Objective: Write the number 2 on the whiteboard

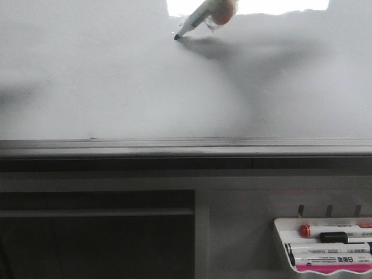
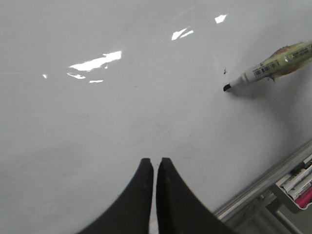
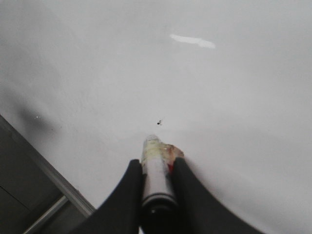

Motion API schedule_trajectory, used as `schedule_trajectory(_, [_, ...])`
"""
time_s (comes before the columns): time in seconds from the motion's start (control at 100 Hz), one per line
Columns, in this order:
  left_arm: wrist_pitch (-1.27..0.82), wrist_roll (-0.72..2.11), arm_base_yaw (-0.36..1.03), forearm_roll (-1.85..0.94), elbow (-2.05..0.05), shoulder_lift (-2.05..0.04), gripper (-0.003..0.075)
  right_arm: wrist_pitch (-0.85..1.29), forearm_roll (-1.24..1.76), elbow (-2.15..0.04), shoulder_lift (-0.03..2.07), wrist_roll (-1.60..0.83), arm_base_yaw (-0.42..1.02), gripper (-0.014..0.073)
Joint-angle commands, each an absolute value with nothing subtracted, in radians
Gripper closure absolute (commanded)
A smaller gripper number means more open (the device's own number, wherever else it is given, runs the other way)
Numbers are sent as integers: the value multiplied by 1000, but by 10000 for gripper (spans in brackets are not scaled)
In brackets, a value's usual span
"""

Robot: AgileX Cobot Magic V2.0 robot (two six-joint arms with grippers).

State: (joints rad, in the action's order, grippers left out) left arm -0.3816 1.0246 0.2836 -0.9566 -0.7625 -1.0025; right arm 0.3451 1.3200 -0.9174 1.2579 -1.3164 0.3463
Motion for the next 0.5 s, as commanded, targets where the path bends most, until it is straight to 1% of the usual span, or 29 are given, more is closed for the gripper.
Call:
schedule_trajectory(0.0, [-336, 1013, 282, -990, -787, -982, 740, 178, 1349, -955, 1240, -1340, 338, 645])
schedule_trajectory(0.21, [-322, 1013, 282, -990, -787, -982, 740, 70, 1351, -933, 1194, -1340, 338, 645])
schedule_trajectory(0.37, [-320, 1013, 282, -990, -787, -982, 740, -11, 1352, -861, 1130, -1340, 338, 645])
schedule_trajectory(0.49, [-320, 1013, 282, -990, -787, -982, 740, -12, 1355, -786, 1087, -1340, 338, 645])
